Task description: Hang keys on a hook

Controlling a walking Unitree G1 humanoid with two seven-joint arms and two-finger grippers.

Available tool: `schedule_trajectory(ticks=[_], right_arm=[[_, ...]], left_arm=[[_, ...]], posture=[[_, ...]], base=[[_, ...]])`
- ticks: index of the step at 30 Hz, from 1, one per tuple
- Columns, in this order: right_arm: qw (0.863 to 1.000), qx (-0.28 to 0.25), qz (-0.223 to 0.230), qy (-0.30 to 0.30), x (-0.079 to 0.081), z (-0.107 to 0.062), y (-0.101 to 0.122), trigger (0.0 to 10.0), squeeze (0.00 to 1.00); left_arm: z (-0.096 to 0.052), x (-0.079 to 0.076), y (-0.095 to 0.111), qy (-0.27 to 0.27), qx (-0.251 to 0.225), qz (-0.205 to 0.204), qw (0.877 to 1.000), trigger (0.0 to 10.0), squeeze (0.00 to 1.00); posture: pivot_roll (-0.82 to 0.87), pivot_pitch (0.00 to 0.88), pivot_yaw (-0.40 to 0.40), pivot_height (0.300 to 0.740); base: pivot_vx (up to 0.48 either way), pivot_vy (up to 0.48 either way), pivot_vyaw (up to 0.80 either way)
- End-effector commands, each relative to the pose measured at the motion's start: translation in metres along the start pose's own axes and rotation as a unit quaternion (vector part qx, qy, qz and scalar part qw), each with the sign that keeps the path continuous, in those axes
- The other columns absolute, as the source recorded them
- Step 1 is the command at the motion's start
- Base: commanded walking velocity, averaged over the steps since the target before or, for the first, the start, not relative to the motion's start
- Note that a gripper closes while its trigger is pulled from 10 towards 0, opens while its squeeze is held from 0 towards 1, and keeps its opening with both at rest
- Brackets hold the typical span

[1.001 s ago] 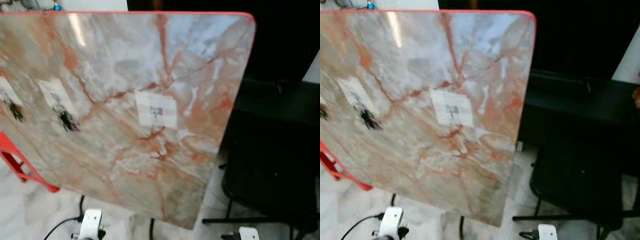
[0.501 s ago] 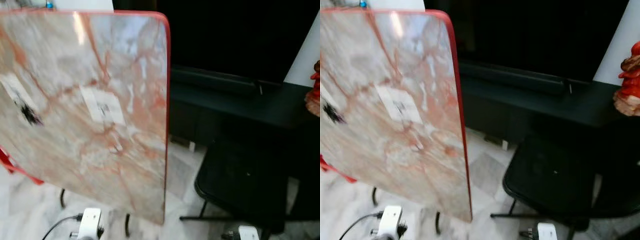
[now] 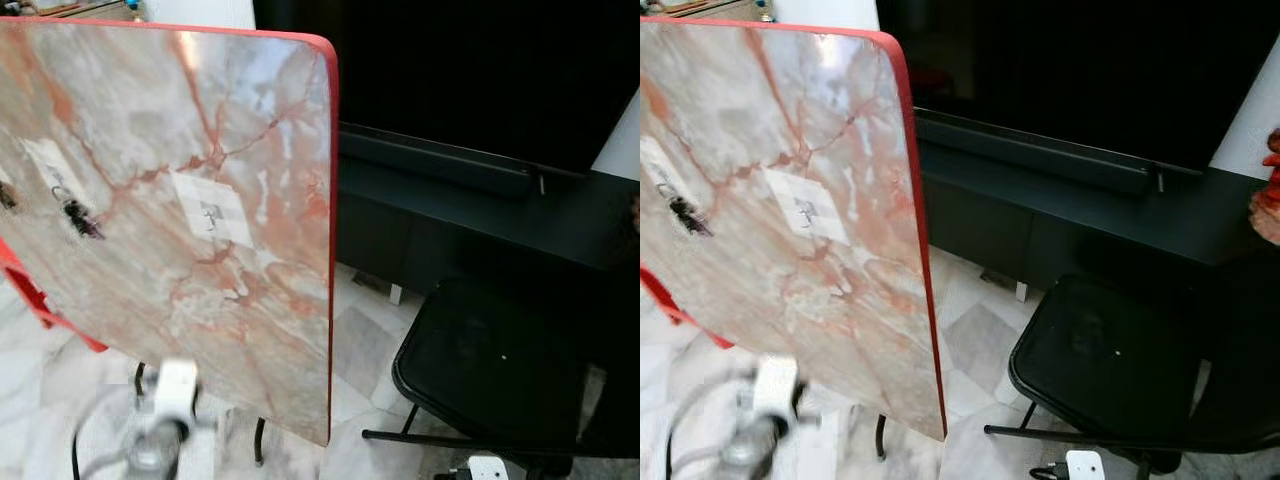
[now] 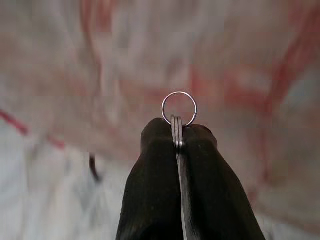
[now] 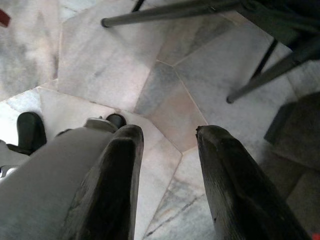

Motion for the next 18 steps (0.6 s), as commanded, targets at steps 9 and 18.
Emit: schedule_trajectory(ticks=[9, 18], right_arm=[[1.0, 0.009, -0.019, 0.0, -0.004, -0.001, -0.005, 10.0, 0.0], [1.0, 0.008, -0.03, 0.003, -0.004, -0.001, -0.003, 10.0, 0.0]], left_arm=[[-0.042, -0.012, -0.001, -0.035, -0.055, 0.039, 0.997, 10.0, 0.0], [-0.025, -0.002, 0.096, 0.002, -0.172, 0.025, 0.985, 10.0, 0.0]], posture=[[-0.01, 0.0, 0.003, 0.708], [0.02, 0.0, -0.024, 0.708]], base=[[0.0, 0.0, 0.0], [0.0, 0.0, 0.0]])
Point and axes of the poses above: a point about 5 cm out from each wrist's last joint towards the gripper, its own z axis pointing out of the wrist towards the gripper, its own y axis along the axis of the wrist's last joint, x = y × z, the point moved 5 cm from there along z, pointing out of the wrist towards the gripper, and after that the axes turned 11 degrees about z, right-handed, at the moved point
